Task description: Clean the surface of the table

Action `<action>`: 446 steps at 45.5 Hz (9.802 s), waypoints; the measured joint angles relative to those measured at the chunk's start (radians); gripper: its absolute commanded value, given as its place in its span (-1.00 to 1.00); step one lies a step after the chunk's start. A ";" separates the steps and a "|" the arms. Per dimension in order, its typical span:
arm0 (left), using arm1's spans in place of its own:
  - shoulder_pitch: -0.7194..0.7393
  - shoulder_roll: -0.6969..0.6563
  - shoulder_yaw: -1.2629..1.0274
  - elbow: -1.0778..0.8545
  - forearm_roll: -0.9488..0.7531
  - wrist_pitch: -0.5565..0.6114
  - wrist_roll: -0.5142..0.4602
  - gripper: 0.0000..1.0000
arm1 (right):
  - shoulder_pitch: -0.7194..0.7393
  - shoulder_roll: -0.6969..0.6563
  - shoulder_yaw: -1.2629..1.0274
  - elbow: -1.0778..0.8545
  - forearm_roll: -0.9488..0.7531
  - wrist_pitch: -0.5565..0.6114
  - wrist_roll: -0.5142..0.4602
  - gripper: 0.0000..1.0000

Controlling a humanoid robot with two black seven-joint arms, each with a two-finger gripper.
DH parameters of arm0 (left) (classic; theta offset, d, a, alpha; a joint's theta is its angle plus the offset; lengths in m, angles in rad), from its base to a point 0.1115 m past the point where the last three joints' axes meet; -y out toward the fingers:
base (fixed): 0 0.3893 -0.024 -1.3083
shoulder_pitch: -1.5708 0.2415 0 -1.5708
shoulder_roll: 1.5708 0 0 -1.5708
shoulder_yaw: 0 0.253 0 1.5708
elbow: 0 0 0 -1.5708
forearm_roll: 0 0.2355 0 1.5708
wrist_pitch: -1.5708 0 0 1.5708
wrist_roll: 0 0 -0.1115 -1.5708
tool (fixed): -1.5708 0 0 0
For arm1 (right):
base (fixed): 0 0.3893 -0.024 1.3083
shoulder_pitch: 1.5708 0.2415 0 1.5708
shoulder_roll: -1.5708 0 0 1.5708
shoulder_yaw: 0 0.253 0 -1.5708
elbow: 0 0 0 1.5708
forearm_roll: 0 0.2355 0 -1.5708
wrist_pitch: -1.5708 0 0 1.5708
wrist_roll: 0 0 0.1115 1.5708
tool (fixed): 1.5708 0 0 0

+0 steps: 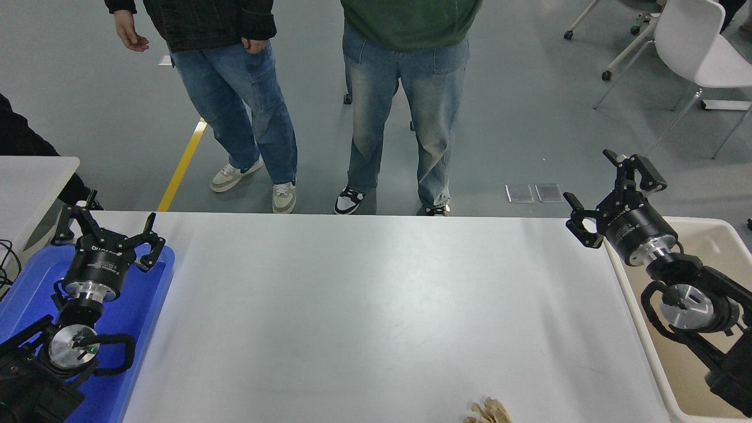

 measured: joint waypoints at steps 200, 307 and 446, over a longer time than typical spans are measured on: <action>0.000 0.000 0.000 0.000 0.000 0.000 0.000 1.00 | -0.128 -0.038 -0.739 0.246 -1.621 -0.391 -0.100 0.56; 0.000 0.000 0.000 0.000 0.000 0.000 0.000 1.00 | 0.270 -0.441 -0.585 0.371 -0.896 -0.113 0.065 -1.00; 0.000 0.000 0.000 0.000 0.000 0.000 -0.001 1.00 | 0.091 0.224 -0.642 -1.204 -0.559 -0.101 0.045 -0.49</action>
